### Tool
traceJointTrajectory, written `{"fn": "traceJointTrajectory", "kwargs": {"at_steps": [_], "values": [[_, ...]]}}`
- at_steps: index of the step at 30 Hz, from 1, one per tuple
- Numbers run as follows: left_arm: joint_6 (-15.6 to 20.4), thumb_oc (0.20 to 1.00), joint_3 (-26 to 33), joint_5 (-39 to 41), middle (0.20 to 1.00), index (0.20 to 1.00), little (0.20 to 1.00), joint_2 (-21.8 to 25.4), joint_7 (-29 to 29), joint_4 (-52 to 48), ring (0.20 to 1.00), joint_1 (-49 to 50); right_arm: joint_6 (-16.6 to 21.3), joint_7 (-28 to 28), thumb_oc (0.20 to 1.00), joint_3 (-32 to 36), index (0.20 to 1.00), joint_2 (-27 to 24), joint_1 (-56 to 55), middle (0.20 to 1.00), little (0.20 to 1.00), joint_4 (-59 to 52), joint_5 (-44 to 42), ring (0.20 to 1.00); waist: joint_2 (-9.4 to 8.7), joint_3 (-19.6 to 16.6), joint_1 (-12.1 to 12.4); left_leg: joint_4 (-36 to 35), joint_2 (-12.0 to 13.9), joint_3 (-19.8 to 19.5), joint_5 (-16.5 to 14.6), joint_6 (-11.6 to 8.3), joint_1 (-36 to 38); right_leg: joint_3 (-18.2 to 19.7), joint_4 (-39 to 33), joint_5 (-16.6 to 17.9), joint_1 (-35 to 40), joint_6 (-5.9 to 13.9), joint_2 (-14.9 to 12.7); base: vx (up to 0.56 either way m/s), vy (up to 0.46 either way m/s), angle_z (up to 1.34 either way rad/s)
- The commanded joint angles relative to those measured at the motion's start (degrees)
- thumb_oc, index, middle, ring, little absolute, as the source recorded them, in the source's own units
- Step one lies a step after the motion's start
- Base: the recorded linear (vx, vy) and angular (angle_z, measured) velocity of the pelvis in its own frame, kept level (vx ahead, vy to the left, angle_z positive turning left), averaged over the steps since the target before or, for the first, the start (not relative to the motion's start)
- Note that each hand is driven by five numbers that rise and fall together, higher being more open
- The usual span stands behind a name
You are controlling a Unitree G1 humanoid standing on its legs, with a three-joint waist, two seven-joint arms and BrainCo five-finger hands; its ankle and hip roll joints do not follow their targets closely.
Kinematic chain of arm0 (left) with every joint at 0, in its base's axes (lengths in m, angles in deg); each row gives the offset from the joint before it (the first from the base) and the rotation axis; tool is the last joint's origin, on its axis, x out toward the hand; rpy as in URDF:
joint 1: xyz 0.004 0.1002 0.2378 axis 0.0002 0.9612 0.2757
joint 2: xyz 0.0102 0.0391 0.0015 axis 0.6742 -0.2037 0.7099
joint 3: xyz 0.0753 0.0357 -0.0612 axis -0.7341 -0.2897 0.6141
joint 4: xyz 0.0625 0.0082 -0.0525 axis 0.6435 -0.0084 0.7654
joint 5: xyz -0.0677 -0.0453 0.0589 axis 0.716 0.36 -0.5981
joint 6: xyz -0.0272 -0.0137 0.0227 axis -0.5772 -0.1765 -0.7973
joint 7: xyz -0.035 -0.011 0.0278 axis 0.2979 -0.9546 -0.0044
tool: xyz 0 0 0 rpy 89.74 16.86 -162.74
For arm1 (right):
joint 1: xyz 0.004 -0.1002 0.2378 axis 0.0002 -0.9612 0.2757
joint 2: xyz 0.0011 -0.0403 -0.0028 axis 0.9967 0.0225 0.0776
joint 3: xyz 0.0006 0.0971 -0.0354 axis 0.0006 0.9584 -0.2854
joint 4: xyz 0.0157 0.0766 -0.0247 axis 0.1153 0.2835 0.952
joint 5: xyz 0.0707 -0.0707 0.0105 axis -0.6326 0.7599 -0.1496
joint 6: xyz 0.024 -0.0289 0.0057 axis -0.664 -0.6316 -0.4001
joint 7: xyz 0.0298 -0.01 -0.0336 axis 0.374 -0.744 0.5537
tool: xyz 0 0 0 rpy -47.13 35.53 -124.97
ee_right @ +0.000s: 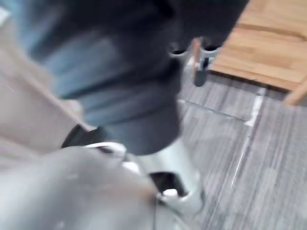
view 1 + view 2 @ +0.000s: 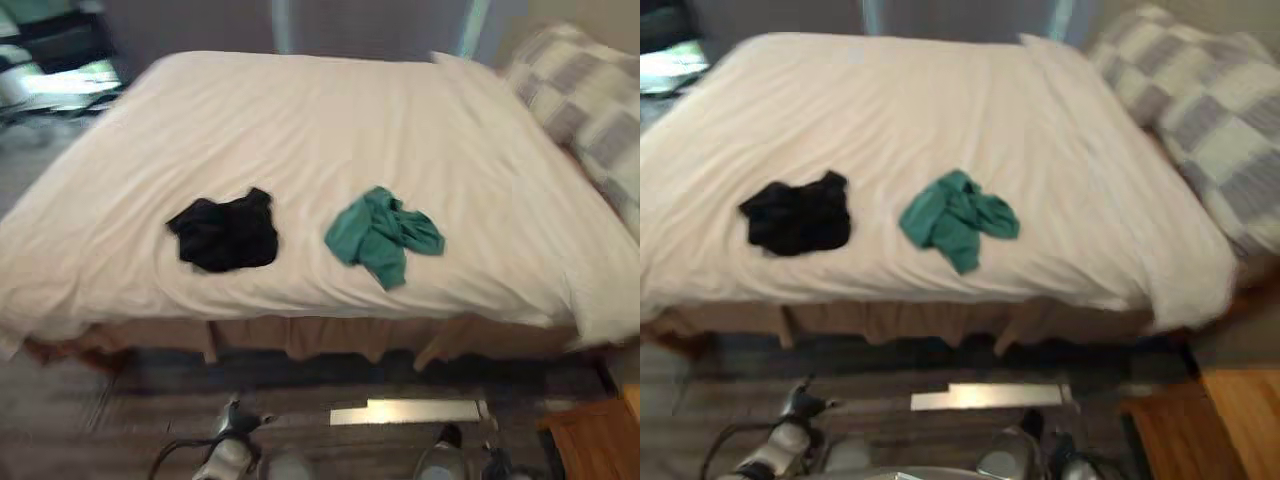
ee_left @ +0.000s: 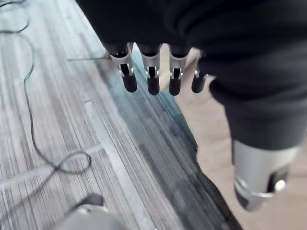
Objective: Tidy up the quilt and then pick up the clothes from the bed and put them into the laundry hamper.
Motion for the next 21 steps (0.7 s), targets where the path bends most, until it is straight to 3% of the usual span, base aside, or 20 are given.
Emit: {"fn": "traceJointTrajectory", "kwargs": {"at_steps": [1,2,3,4,5,9,12,13,14,15,16,17,18,19,21], "values": [[1.54,1.000,-0.29,-1.44,1.000,1.000,1.000,2.16,0.98,-5.49,1.000,0.64,4.91,3.02,1.000,-2.74,1.000,2.89,3.84,1.000,1.000,-10.96,-0.77,1.000,0.90,2.14,-1.49,-19.06,4.38,-5.25,10.33,-2.27,0.91,5.73,7.25,-19.35,4.67,11.85,1.70,-0.04,0.456,-0.27],[1.34,1.000,-0.92,-2.30,1.000,1.000,1.000,2.58,1.19,-5.89,1.000,0.77,5.47,2.97,1.000,-3.59,1.000,2.56,3.28,1.000,1.000,-13.19,-1.33,1.000,0.62,2.71,-2.02,-19.54,3.10,-6.28,10.40,-1.47,0.64,8.41,9.23,-23.91,3.07,11.10,8.21,0.06,0.532,0.09],[0.99,1.000,-2.47,-4.02,1.000,1.000,1.000,2.17,1.80,-6.36,1.000,0.49,5.80,2.42,1.000,-4.56,1.000,2.52,2.66,1.000,1.000,-14.31,-2.45,1.000,-0.29,4.07,-2.81,-19.58,-0.92,-8.30,9.84,-0.03,0.72,12.64,9.43,-27.80,0.61,9.39,16.89,0.07,0.364,0.19],[0.99,1.000,-2.46,-4.02,1.000,1.000,1.000,2.17,1.80,-6.35,1.000,0.47,5.81,2.42,1.000,-4.55,1.000,2.53,2.69,1.000,1.000,-14.29,-2.45,1.000,-0.26,4.01,-2.82,-19.62,-0.89,-8.32,9.92,-0.04,0.62,12.61,9.34,-27.71,0.56,9.36,16.93,0.13,0.404,0.76],[0.52,1.000,-3.87,-5.82,1.000,1.000,1.000,1.05,2.07,-5.35,1.000,-0.81,5.62,2.29,1.000,-5.49,1.000,3.24,3.42,1.000,1.000,-12.93,-3.00,1.000,-0.99,5.34,-3.35,-19.25,-3.96,-8.78,8.45,0.75,2.02,12.67,6.52,-27.63,-0.25,7.55,19.97,0.08,0.174,0.96],[0.00,1.000,-4.78,-6.86,1.000,1.000,1.000,-0.23,1.89,-3.33,1.000,-1.96,5.28,1.85,1.000,-5.73,1.000,4.07,4.63,1.000,1.000,-11.47,-3.26,1.000,-1.35,6.06,-3.85,-17.72,-5.36,-9.07,5.76,0.90,2.99,9.01,-0.91,-24.52,-3.57,7.44,19.37,0.17,0.120,0.49],[-0.26,1.000,-4.49,-6.24,1.000,1.000,1.000,-0.44,1.62,-2.91,1.000,-2.49,4.86,1.75,1.000,-5.24,1.000,4.34,4.73,1.000,1.000,-10.58,-4.00,1.000,-1.58,6.63,-4.58,-14.57,-5.79,-10.64,3.37,0.78,2.96,9.91,-2.86,-23.33,-4.99,8.39,18.22,0.25,-0.028,0.16],[0.07,1.000,-4.09,-5.93,1.000,1.000,1.000,-0.48,1.68,-2.38,1.000,-2.46,4.56,1.66,1.000,-4.89,1.000,4.67,4.04,1.000,1.000,-9.44,-4.03,1.000,-2.27,6.25,-4.49,-12.40,-6.35,-10.85,1.32,1.13,3.43,9.96,-4.62,-23.43,-3.01,8.38,17.69,0.42,-0.008,0.38],[-0.29,1.000,-2.81,-4.57,1.000,1.000,1.000,-0.98,1.11,-0.63,1.000,-1.51,3.85,1.24,1.000,-5.07,1.000,4.87,4.21,1.000,1.000,-5.88,-4.27,1.000,-2.44,5.61,-4.77,-8.26,-7.46,-10.67,-1.70,1.16,4.29,10.85,-3.97,-22.90,-1.26,7.06,18.37,0.69,-0.016,0.38],[-0.25,1.000,-0.94,-2.97,1.000,1.000,1.000,-1.76,1.22,0.45,1.000,0.80,2.78,0.96,1.000,-4.74,1.000,4.86,4.14,1.000,1.000,-1.99,-3.70,1.000,-1.44,4.93,-4.75,1.83,-5.72,-9.50,-0.79,-0.69,3.40,9.30,-5.88,-22.96,2.32,5.63,18.98,0.68,-0.019,0.20],[-0.36,1.000,-0.12,-2.09,1.000,1.000,1.000,-1.95,0.80,0.63,1.000,1.85,2.54,0.54,1.000,-4.39,1.000,4.73,4.27,1.000,1.000,-0.70,-3.97,1.000,-0.94,5.42,-4.36,8.56,-3.89,-9.46,2.10,-1.89,1.88,9.01,-6.60,-23.28,4.13,4.59,19.58,0.47,-0.026,-0.12],[-0.66,1.000,0.12,-1.63,1.000,1.000,1.000,-1.98,0.47,0.09,1.000,2.58,2.28,0.60,1.000,-3.84,1.000,4.44,4.24,1.000,1.000,-0.19,-4.70,1.000,-0.59,6.41,-3.70,14.65,-2.87,-10.24,5.41,-2.30,-0.33,9.55,-7.07,-23.62,5.45,3.40,20.36,0.28,-0.023,-0.35],[-0.82,1.000,0.05,-1.33,1.000,1.000,1.000,-2.07,-0.13,-0.43,1.000,2.29,2.20,0.03,1.000,-3.15,1.000,3.91,4.69,1.000,1.000,0.25,-5.27,1.000,-0.68,7.62,-3.03,18.15,-2.97,-10.74,5.71,-1.88,-3.47,9.90,-8.24,-23.84,6.54,3.01,20.66,0.22,0.008,-0.31],[-0.77,1.000,0.03,-1.04,1.000,1.000,1.000,-2.01,-0.33,-0.46,1.000,2.14,2.08,-0.12,1.000,-2.82,1.000,3.84,5.06,1.000,1.000,0.85,-5.37,1.000,-0.61,7.94,-2.73,17.51,-3.04,-10.34,5.06,-1.51,-5.64,9.94,-9.05,-24.08,7.11,3.11,20.92,0.21,0.066,-0.18],[-0.71,1.000,-0.04,-0.43,1.000,1.000,1.000,-2.36,-0.62,-0.28,1.000,1.18,1.99,-0.62,1.000,-2.60,1.000,3.48,6.24,1.000,1.000,1.53,-5.38,1.000,-0.35,8.09,-2.02,9.02,-5.73,-9.32,2.18,0.41,-7.72,10.80,-10.27,-24.67,7.72,4.24,20.87,0.24,0.191,-0.14]]}}
